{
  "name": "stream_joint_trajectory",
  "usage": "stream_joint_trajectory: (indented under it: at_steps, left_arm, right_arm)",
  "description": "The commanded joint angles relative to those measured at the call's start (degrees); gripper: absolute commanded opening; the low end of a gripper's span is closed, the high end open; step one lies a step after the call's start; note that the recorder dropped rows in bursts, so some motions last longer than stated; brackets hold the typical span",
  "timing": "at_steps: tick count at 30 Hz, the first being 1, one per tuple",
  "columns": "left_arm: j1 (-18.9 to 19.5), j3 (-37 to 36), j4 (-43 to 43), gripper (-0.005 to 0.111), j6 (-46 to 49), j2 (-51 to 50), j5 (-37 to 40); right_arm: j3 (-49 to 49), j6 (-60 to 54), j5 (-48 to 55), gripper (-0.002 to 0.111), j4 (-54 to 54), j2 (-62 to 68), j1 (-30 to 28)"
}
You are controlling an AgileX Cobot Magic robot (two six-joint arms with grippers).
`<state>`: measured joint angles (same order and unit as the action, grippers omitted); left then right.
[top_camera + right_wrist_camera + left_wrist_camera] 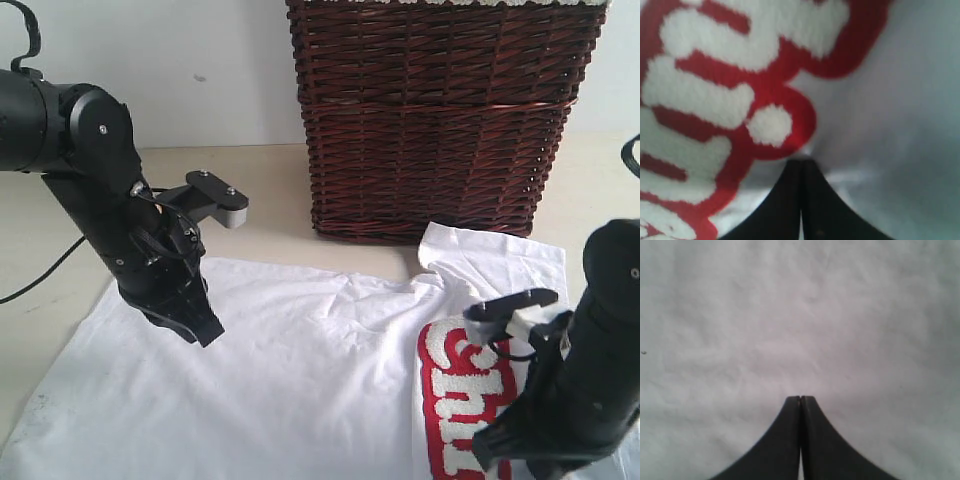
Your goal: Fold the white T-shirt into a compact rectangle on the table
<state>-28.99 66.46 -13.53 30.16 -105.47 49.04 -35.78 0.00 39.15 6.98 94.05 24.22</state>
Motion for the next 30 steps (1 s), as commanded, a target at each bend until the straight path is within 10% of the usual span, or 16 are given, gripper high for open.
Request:
stream_joint_trajectory:
  at_steps: [1,15,22,30]
  left_arm:
    - [-0.3,-0.3,-0.4,0.0,-0.5,0.2,-0.9]
    - [-0.3,-0.3,-0.9,0.0,-0.4,4.0,-1.1]
    - [-0.3,-0.3,-2.6,0.0,-0.4,6.1,-1.3]
    - [-0.3,-0.3,-3.1,0.0,-0.4,6.2,-1.2]
  right_arm:
    - [2.3,1.8,3.2,0.0,0.6,-0.1,0.1]
    - [3.0,6.4,9.5,0.0,-3.4,-0.8,0.1]
    - [4.7,15.1,-6.9,0.0,-9.7,-5.1,0.1]
    - [6.2,32.1,7.5,0.0,-24.0,-0.7,0.1]
